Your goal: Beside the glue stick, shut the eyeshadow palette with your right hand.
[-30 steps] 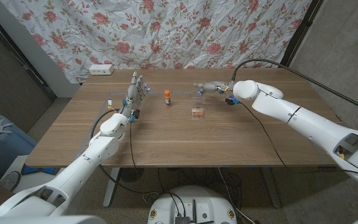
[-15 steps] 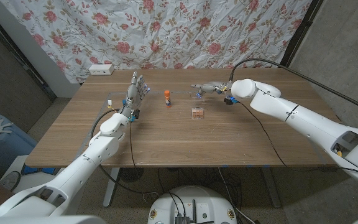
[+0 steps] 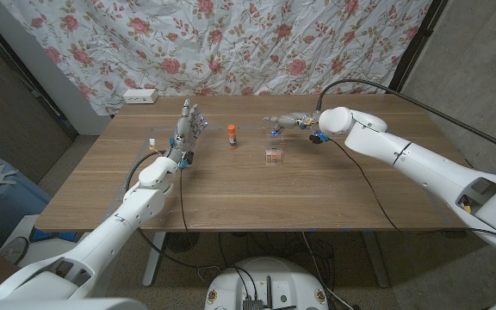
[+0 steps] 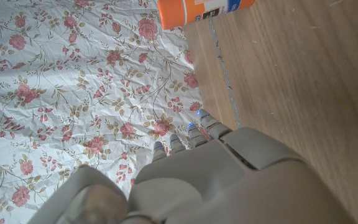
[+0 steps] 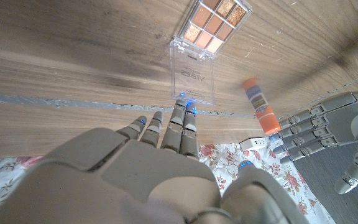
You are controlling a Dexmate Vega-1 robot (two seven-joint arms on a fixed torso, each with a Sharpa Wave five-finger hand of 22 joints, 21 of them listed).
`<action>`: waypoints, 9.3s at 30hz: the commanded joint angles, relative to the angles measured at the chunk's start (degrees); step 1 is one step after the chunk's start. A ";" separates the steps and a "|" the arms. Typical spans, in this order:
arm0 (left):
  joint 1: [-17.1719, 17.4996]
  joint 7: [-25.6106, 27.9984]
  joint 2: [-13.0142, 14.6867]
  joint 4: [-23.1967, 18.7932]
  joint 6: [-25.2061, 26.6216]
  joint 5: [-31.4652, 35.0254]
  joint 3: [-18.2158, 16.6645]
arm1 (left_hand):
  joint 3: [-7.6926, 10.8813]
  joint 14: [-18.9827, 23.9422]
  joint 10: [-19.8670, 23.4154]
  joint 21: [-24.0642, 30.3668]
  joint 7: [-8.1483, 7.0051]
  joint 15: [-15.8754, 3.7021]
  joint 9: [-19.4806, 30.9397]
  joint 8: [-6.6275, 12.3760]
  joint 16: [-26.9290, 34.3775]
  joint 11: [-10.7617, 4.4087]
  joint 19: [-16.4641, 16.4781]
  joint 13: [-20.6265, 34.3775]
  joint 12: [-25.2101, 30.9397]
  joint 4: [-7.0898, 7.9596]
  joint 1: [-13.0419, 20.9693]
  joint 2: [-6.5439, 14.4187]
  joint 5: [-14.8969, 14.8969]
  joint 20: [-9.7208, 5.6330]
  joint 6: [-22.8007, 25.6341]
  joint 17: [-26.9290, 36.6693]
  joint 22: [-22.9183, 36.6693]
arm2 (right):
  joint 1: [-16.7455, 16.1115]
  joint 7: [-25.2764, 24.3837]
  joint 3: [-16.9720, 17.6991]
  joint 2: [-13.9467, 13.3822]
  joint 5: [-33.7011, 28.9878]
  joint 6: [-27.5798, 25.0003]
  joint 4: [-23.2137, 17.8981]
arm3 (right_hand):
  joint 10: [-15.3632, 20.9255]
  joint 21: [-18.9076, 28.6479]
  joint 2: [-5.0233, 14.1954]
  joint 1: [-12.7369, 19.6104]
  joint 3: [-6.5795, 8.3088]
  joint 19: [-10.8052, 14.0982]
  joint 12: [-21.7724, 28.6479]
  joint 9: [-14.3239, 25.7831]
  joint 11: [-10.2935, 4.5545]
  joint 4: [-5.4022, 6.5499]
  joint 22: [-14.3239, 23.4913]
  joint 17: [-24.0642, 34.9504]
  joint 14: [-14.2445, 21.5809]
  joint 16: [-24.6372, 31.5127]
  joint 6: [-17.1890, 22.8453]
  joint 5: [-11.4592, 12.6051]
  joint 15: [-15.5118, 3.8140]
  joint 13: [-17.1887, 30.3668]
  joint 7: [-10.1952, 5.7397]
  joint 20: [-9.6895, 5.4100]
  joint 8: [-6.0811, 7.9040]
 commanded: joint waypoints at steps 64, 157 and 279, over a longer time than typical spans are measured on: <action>0.01 0.02 -0.01 -0.02 0.05 0.00 0.00 | 0.36 -0.54 -0.03 0.38 -0.31 -4.09 0.19 0.30 0.42 -0.48 0.46 0.19 0.28 0.36 0.50 -0.17 0.18 -0.49 -0.12 0.19 0.25 | -2.28 0.62 0.55 -3.22 -4.71 -1.69 -7.11 | 5.26 0.67 2.18 -0.19 -1.01 1.35 0.77 0.37 0.68 0.66 0.06 -0.38 4.04 1.50 5.10 1.72 -0.37 1.39 -0.22 0.20 0.88; -0.01 0.01 -0.05 0.04 0.02 0.02 0.02 | 0.45 -0.50 -0.05 0.37 -0.31 -4.10 0.19 0.31 0.44 -0.51 0.43 0.19 0.27 0.38 0.49 -0.20 0.17 -0.47 -0.09 0.19 0.25 | -18.08 -10.17 5.74 -8.31 -15.07 5.68 -17.02 | 0.01 0.82 2.26 0.70 -1.04 3.80 -2.42 0.39 -0.60 -0.04 0.03 -1.07 4.30 1.06 2.00 2.67 -1.25 1.42 -1.87 0.01 -1.26; 0.02 0.01 -0.02 0.01 0.02 0.00 0.01 | 0.57 -0.54 0.04 0.39 -0.31 -4.12 0.19 0.31 0.43 -0.54 0.47 0.19 0.31 0.39 0.49 -0.24 0.16 -0.45 -0.11 0.19 0.25 | -26.04 -32.96 3.83 -5.75 -33.57 19.30 -3.26 | -14.02 0.22 2.75 2.06 1.79 3.82 -3.42 -0.06 -4.25 -1.47 0.06 -1.43 -3.18 -1.66 -10.04 1.29 -2.52 -0.55 -5.09 -1.83 -2.42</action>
